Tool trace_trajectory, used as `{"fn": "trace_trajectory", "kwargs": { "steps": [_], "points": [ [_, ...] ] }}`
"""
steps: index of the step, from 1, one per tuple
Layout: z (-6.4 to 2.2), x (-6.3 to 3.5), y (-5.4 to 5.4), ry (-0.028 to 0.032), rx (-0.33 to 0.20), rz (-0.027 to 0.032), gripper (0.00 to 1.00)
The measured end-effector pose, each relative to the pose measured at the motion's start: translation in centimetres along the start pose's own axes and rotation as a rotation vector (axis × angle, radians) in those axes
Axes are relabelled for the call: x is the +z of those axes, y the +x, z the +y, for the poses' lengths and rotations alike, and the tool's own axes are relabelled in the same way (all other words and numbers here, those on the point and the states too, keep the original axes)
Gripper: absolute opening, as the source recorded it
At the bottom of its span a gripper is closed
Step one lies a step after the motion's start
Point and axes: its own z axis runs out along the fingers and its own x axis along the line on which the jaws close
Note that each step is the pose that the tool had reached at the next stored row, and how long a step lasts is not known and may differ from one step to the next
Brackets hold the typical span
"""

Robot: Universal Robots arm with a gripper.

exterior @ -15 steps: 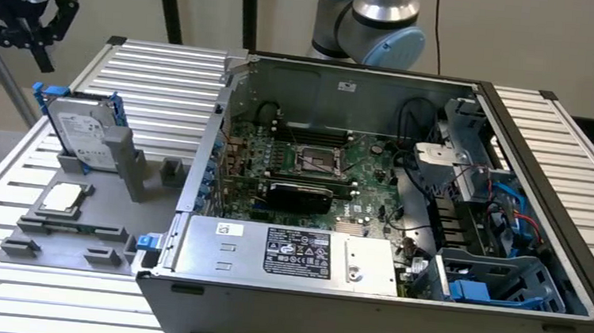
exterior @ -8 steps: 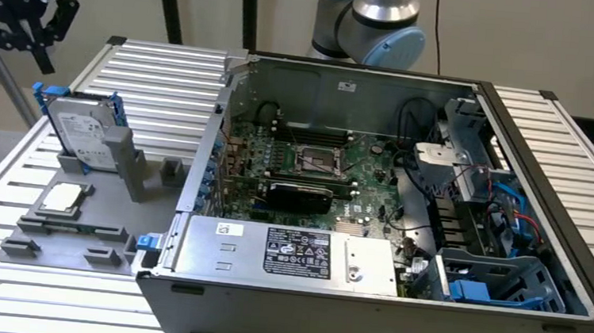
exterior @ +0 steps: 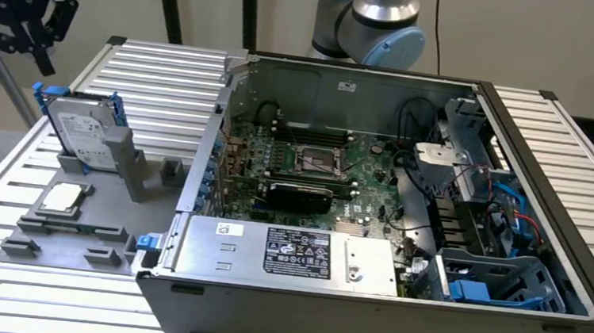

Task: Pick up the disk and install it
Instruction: 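Pick up the disk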

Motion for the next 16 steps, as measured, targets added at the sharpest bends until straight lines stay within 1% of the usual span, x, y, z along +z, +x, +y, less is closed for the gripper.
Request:
{"fn": "trace_trajectory", "kwargs": {
  "steps": [16],
  "points": [
    [-0.03, 0.48, 0.01, -0.0039, -0.291, 0.0139, 0.00]
  ]
}}
